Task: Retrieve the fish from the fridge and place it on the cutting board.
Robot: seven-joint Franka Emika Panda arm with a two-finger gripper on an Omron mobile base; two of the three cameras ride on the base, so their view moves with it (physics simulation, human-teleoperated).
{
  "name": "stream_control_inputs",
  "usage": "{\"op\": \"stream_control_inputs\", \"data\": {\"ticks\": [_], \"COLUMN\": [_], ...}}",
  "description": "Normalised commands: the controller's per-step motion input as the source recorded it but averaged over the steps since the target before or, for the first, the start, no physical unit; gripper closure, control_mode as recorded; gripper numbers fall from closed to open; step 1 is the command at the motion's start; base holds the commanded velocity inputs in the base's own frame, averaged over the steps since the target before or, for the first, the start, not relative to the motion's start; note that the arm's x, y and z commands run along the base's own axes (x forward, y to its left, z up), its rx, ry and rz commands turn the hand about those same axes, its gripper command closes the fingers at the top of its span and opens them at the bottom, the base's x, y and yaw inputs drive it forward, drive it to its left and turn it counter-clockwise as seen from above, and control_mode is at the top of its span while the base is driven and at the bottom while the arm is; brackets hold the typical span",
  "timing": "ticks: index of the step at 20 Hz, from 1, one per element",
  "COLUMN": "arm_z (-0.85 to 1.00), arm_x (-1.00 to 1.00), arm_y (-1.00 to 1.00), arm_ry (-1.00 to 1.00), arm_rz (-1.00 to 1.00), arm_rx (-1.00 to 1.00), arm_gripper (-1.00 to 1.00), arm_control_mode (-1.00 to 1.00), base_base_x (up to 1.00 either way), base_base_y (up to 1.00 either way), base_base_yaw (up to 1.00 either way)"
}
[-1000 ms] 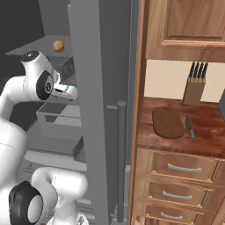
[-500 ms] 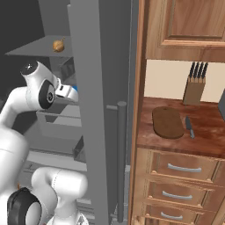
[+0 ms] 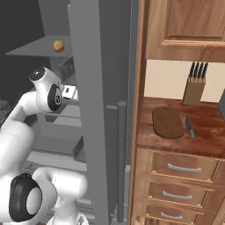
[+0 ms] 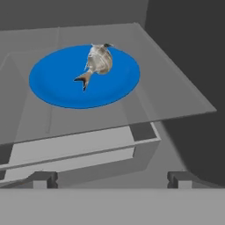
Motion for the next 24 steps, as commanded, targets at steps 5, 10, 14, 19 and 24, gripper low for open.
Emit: {"op": "stream_control_inputs", "data": {"ticks": [5,10,14,19,24], "arm_z": [-0.06,-0.01,0.00,-0.07,-0.07], "arm_x": [0.59,0.61,0.61,0.57,0.54], "arm_y": [-0.02,0.00,0.00,0.00,0.00], "arm_ry": [0.02,0.01,0.00,0.00,0.00], "arm_rz": [0.00,0.02,0.01,0.02,0.03], "arm_rx": [-0.03,0.00,0.00,0.00,0.00], "arm_gripper": [-1.00,-1.00,-1.00,-1.00,-1.00], "arm_control_mode": [-1.00,-1.00,-1.00,-1.00,-1.00], "base_base_x": [0.00,0.00,0.00,0.00,0.00], "base_base_y": [0.00,0.00,0.00,0.00,0.00], "base_base_yaw": [0.00,0.00,0.00,0.00,0.00]}}
